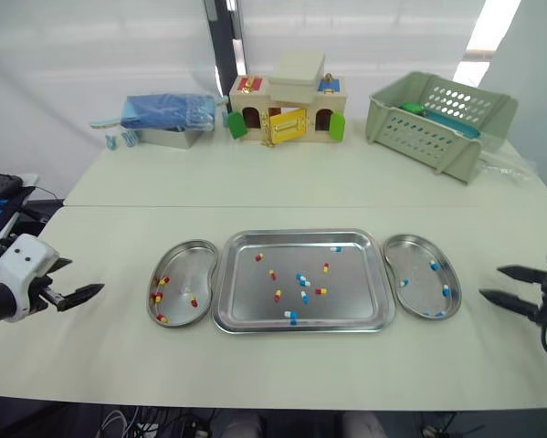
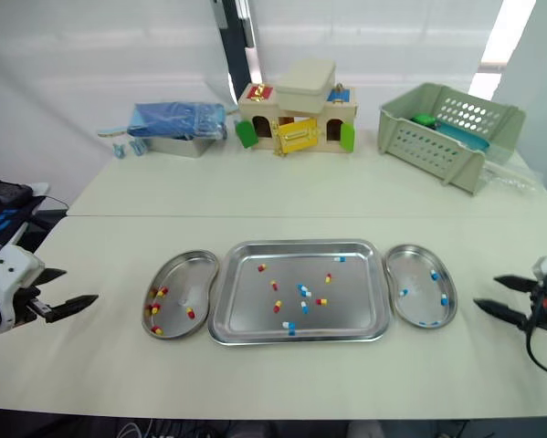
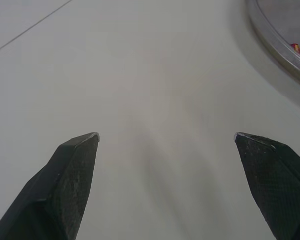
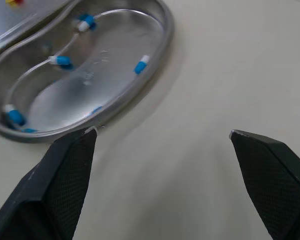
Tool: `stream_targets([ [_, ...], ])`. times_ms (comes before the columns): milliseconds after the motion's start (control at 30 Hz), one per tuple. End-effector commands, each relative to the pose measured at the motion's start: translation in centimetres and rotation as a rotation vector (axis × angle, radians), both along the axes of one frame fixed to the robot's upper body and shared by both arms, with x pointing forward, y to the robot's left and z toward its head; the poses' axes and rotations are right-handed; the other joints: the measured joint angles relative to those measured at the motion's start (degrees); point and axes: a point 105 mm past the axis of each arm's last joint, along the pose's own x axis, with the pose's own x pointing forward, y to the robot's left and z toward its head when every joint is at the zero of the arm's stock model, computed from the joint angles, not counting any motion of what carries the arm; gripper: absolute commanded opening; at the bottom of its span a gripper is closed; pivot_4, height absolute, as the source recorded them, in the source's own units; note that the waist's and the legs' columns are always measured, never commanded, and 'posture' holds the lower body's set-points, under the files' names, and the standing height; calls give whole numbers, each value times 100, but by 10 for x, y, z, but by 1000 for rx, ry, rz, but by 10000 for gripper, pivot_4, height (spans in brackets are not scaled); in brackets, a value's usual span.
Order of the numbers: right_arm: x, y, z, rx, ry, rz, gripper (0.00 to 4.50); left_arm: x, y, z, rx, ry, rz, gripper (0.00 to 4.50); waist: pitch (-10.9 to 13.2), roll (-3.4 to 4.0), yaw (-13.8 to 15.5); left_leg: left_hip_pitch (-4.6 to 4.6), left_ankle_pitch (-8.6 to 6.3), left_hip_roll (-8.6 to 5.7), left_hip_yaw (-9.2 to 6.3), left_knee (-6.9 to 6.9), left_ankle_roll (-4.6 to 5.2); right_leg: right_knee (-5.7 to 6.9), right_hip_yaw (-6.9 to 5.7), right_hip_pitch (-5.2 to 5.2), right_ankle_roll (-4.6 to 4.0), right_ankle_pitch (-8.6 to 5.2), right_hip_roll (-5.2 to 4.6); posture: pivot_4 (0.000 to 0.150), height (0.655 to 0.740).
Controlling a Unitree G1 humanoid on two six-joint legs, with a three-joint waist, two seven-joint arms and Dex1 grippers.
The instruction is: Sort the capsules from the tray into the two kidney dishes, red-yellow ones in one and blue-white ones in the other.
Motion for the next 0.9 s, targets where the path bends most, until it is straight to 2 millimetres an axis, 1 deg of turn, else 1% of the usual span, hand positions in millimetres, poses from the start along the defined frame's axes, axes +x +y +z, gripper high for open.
stream_targets([
  [33,-17,26,22,39,-86,113,44862,-1,0,11,18,-15,-7,45000,0,0,-2,1,-1,3,0,1,1,1,0,1,0,0,2,1500,7400],
  [100,-33,41,20,64,-80,172,44862,-1,0,8,16,-7,0,45000,-1,-1,9,2,-2,3,1,0,3,2,1,1,0,0,2,1500,7400],
  [200,-55,68,14,117,-126,251,44862,0,-1,4,12,-2,5,45000,-6,-13,30,0,-3,3,-1,0,5,0,-1,2,0,0,2,1500,7400],
  [300,-69,88,6,154,-152,303,44862,2,-3,3,7,0,3,45000,-6,-15,38,0,-4,2,0,2,5,0,1,3,0,0,2,1500,7400],
  [333,-72,97,4,188,-199,295,44862,3,-3,2,7,0,2,45000,-6,-15,42,1,-4,2,0,3,5,0,2,4,0,0,2,1500,7400],
  [467,-77,113,1,284,-345,229,44862,5,-4,2,8,-2,1,45000,-11,-24,44,5,-4,9,-3,-2,5,1,1,3,0,0,10,1500,7400],
  [500,-82,120,-7,283,-312,259,44862,5,-5,2,8,-2,0,45000,-11,-24,43,5,-4,9,-2,0,4,1,2,4,0,0,9,1500,7400],
  [567,-87,128,-15,287,-293,285,44862,6,-5,3,8,-3,-1,45000,-11,-23,44,7,-4,8,-1,0,4,1,4,3,0,0,9,1500,7400],
  [800,-87,140,-16,295,-323,312,44862,10,-6,9,15,-9,-6,45000,-12,-25,49,9,-4,8,-2,-1,4,2,3,4,0,0,10,1500,7400],
  [900,-80,147,-9,287,-332,325,44862,11,-6,10,16,-13,-4,45000,-12,-25,47,9,-4,8,-2,-1,4,2,3,4,0,0,10,1500,7400],
])
